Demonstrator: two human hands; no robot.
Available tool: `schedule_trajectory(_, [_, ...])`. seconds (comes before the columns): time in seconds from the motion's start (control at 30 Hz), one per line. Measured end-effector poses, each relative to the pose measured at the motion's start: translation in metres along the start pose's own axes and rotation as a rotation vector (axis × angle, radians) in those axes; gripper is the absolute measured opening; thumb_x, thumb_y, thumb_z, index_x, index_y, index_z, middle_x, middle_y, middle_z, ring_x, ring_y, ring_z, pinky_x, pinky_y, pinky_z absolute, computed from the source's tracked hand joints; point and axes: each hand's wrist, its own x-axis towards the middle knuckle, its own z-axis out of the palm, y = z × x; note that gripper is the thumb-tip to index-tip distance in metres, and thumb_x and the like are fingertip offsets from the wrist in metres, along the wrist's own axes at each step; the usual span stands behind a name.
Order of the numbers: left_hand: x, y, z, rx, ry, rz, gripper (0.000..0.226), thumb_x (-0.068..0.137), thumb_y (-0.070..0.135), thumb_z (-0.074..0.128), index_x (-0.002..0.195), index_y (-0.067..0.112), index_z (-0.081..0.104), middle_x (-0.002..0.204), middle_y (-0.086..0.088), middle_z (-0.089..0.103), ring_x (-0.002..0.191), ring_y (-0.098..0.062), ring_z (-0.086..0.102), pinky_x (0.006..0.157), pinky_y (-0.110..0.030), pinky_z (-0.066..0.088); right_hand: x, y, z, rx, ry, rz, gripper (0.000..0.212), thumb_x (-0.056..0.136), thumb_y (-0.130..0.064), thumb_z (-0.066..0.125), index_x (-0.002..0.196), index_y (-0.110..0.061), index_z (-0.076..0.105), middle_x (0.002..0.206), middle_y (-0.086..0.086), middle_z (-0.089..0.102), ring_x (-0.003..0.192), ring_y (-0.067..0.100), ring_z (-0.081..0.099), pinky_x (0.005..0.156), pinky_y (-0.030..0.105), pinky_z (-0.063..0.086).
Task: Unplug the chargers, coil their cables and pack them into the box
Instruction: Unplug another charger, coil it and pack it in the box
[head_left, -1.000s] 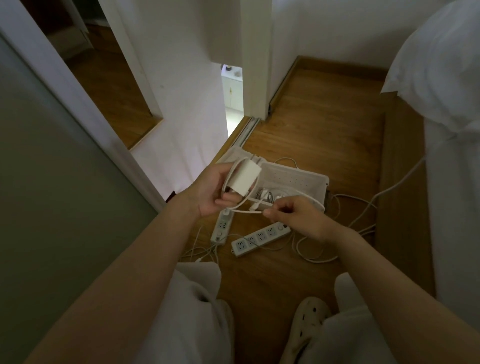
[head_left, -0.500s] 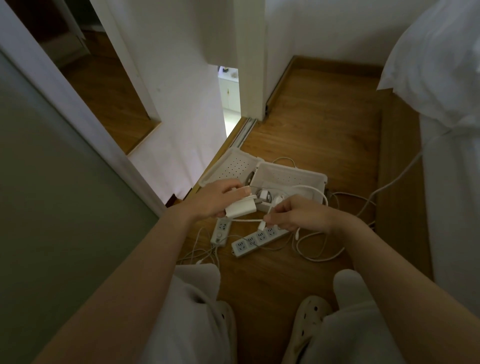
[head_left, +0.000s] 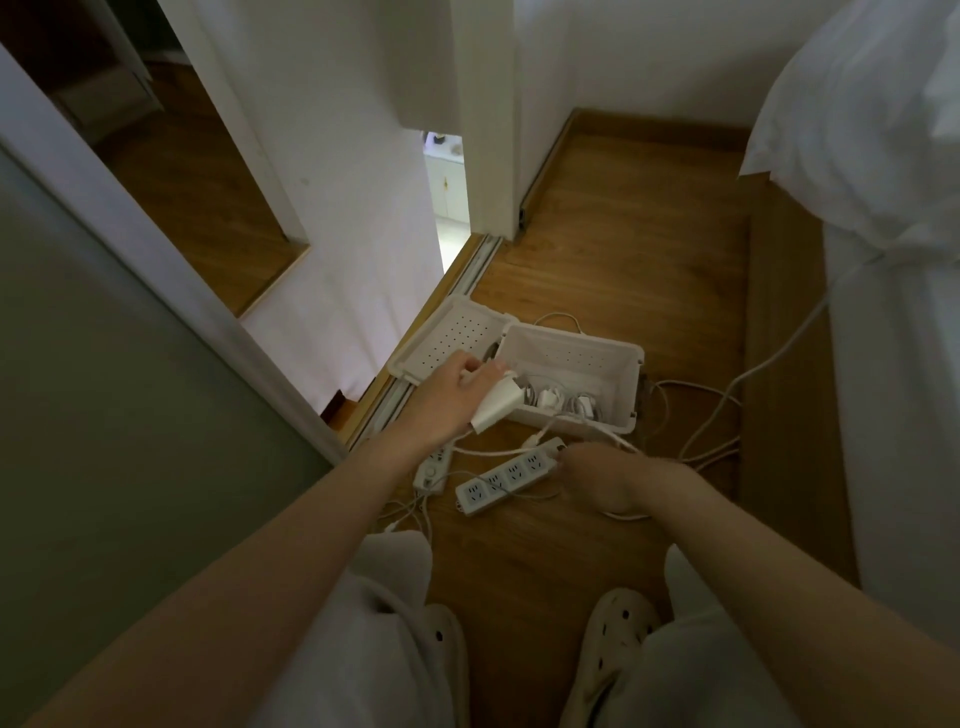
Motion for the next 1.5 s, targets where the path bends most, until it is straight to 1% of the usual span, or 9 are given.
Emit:
schedule_trajectory(0.13, [0.005,0.000,0.003,-0.030,0.087,-0.053,0.046,0.096,0.050,0.040,0.125,0.015,0.042,0.109,-0.002,0.047,0.084,-0.013,0.054,0.056,-0.023,0.051,-0.011,-0.026,-0.005,0.094,-0.080,-0.010,0.039,0.101,-0.031,0.033,0.103,-0.002,0.059,0.081,0.004,0.052,0.068,0.014,0.049,0.061,0.021,0.039])
schedule_trajectory(0.27, [0.009,-0.002,0.005,-0.050,0.154,-0.065,0.043,0.094,0.054,0.040,0.117,0.018,0.044,0.110,-0.005,0.054,0.091,-0.020,0.060,0.075,-0.037,0.057,-0.042,-0.025,-0.041,0.676,-0.124,-0.077,0.052,0.097,-0.048,0.025,0.130,-0.014,0.047,0.125,-0.002,0.055,0.120,0.016,0.049,0.100,0.027,0.042])
schedule_trajectory(0.4, [0.010,0.000,0.004,-0.121,0.149,-0.104,0.039,0.095,0.051,0.040,0.113,0.017,0.044,0.108,-0.006,0.054,0.093,-0.023,0.061,0.074,-0.038,0.057,-0.041,-0.006,-0.058,1.192,-0.020,0.085,0.073,0.099,-0.049,0.016,0.098,0.005,0.065,0.099,0.018,0.070,0.093,0.023,0.069,0.079,0.027,0.057])
schedule_trajectory(0.53, [0.008,0.002,0.009,-0.092,0.128,-0.107,0.044,0.095,0.050,0.042,0.122,0.015,0.043,0.108,-0.002,0.049,0.084,-0.014,0.055,0.074,-0.037,0.058,-0.032,-0.010,-0.050,1.042,0.366,0.281,0.052,0.102,-0.034,0.030,0.070,-0.005,0.060,0.063,0.008,0.066,0.053,0.014,0.062,0.047,0.020,0.050])
schedule_trajectory(0.7, [0.005,0.009,0.017,-0.169,0.095,-0.046,0.046,0.097,0.044,0.040,0.130,0.011,0.041,0.120,-0.008,0.052,0.094,-0.018,0.057,0.061,-0.023,0.056,-0.021,-0.033,-0.031,0.948,0.545,-0.001,0.008,0.092,-0.019,0.053,0.093,-0.012,0.057,0.091,0.002,0.062,0.084,0.014,0.062,0.077,0.026,0.055])
schedule_trajectory(0.9, [0.005,0.020,0.012,-0.521,0.167,-0.047,0.038,0.099,0.043,0.035,0.122,0.015,0.045,0.104,-0.011,0.054,0.070,-0.010,0.056,0.042,-0.011,0.043,-0.010,-0.055,-0.010,1.123,0.390,-0.136,0.044,0.088,-0.005,0.060,0.124,-0.008,0.035,0.112,0.000,0.055,0.107,0.013,0.056,0.069,0.016,0.051])
schedule_trajectory(1.03, [0.004,0.020,0.010,-0.618,0.167,-0.074,0.042,0.099,0.046,0.034,0.123,0.014,0.047,0.099,-0.013,0.057,0.059,-0.008,0.055,0.042,-0.012,0.043,-0.007,-0.055,-0.003,1.132,0.250,-0.258,0.043,0.090,-0.009,0.058,0.123,-0.011,0.032,0.102,0.000,0.062,0.076,0.001,0.066,0.065,0.012,0.052])
schedule_trajectory(1.2, [0.007,0.017,0.004,-0.763,0.054,-0.114,0.053,0.098,0.051,0.032,0.128,0.010,0.048,0.076,-0.004,0.048,0.040,-0.001,0.041,0.033,-0.012,0.030,-0.002,-0.044,0.001,0.474,0.283,-0.248,0.012,0.096,-0.023,0.049,0.090,-0.019,0.058,0.072,-0.006,0.058,0.065,0.009,0.058,0.062,0.023,0.047])
schedule_trajectory(1.5, [-0.001,0.008,-0.009,-0.298,-0.288,-0.021,0.041,0.098,0.044,0.038,0.121,0.014,0.055,0.072,0.002,0.056,0.051,-0.004,0.051,0.037,-0.013,0.036,-0.001,0.008,-0.020,0.344,0.341,-0.128,0.023,0.095,-0.029,0.048,0.083,-0.019,0.063,0.076,-0.003,0.060,0.068,0.003,0.057,0.065,0.019,0.045])
